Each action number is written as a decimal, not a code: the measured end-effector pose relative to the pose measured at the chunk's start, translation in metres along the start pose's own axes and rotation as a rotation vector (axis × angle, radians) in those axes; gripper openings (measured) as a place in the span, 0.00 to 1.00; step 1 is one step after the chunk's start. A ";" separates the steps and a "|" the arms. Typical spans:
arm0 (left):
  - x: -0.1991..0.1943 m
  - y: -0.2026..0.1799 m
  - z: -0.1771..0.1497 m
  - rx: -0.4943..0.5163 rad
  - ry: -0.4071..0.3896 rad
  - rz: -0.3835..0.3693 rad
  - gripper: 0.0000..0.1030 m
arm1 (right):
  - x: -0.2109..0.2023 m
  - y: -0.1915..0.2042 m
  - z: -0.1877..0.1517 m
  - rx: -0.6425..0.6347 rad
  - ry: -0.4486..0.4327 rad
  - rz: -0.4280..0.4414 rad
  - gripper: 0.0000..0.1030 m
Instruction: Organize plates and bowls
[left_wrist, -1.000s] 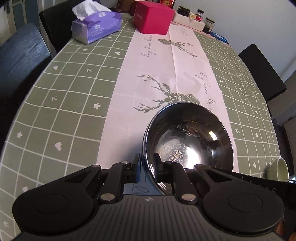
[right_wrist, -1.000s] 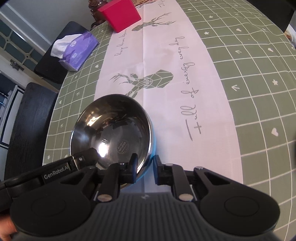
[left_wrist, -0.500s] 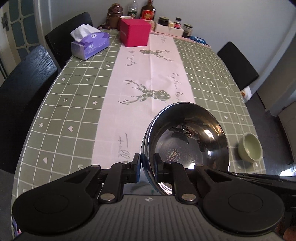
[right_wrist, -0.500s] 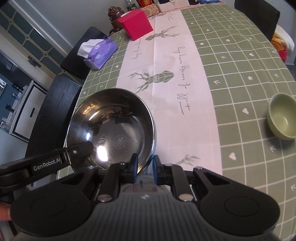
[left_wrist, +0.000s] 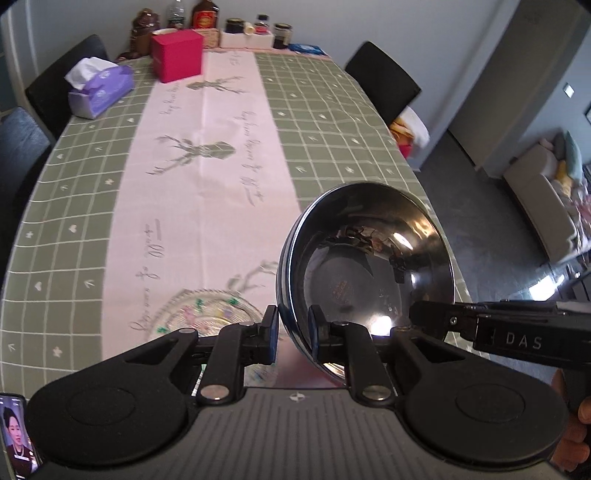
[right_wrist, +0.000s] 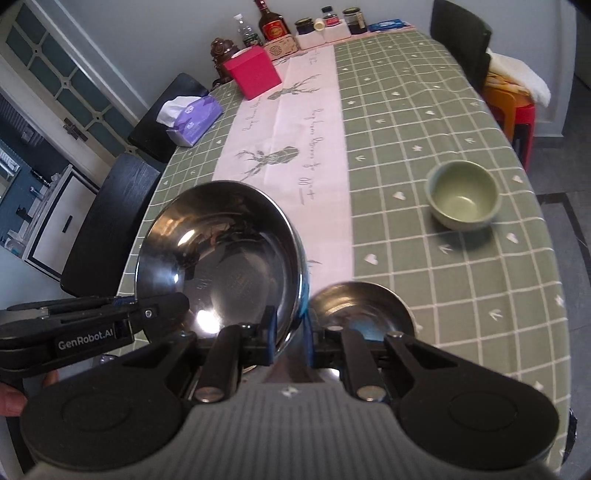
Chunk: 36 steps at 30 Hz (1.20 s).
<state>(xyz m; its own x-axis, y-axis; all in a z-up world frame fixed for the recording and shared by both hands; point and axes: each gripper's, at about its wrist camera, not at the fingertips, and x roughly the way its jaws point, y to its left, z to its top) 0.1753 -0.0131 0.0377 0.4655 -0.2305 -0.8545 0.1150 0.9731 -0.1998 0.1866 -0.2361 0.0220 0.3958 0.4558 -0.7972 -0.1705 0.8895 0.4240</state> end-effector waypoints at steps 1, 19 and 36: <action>0.004 -0.006 -0.004 0.006 0.012 -0.006 0.18 | -0.002 -0.004 -0.003 0.001 0.002 -0.008 0.12; 0.074 -0.023 -0.024 -0.027 0.180 -0.036 0.17 | 0.029 -0.056 -0.027 0.036 0.082 -0.094 0.11; 0.091 -0.029 -0.016 0.025 0.238 0.018 0.17 | 0.047 -0.065 -0.021 0.057 0.134 -0.096 0.12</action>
<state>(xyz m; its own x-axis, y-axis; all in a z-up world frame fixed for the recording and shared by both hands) 0.2007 -0.0620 -0.0423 0.2477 -0.2020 -0.9476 0.1318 0.9760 -0.1736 0.1970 -0.2718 -0.0521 0.2831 0.3723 -0.8839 -0.0849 0.9277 0.3636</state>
